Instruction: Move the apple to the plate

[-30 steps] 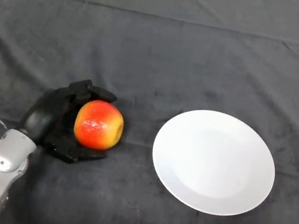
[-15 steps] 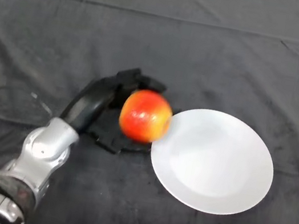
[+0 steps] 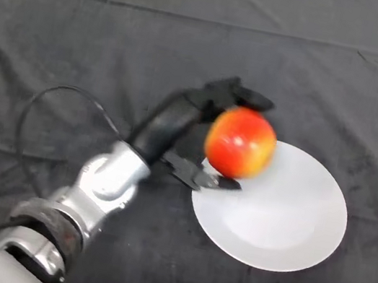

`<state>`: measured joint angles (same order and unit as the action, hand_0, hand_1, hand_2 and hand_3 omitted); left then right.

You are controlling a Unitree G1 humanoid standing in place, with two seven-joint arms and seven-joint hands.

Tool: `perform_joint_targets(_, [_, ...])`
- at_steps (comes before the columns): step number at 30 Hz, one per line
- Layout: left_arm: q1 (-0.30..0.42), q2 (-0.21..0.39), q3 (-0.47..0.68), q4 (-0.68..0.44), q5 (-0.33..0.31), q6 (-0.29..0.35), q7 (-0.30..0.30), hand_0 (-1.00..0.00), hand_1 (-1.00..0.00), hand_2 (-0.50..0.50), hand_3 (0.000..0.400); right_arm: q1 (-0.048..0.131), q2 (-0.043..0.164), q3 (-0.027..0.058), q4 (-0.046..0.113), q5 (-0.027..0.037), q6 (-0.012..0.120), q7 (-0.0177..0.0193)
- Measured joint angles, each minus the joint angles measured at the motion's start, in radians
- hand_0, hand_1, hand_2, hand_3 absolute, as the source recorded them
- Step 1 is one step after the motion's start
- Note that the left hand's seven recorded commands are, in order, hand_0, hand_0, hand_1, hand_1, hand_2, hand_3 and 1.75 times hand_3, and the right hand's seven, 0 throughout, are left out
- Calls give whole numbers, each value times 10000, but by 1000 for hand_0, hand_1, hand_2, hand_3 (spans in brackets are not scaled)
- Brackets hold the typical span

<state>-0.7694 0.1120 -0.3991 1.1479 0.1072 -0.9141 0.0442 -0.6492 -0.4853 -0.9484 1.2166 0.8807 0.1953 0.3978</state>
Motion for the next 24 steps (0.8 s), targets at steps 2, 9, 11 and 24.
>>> perform_joint_targets(2, [-6,-83,-503,0,13,-4,174,-1000,-1000,0,400,0,0,-1,0,0,-1,0])
perform_joint_targets(9, [-49,-165,-2234,-1,151,17,424,-1000,-1000,0,400,0,-1,-2,0,0,-1,0])
perform_joint_targets(11, [-58,-160,-2575,-9,197,92,473,-1000,-1000,0,400,0,-1,-1,0,0,-1,0])
perform_joint_targets(24, [-84,-99,-3556,-51,137,1243,492,0,0,0,0,0,-1,-1,1,0,-1,0])
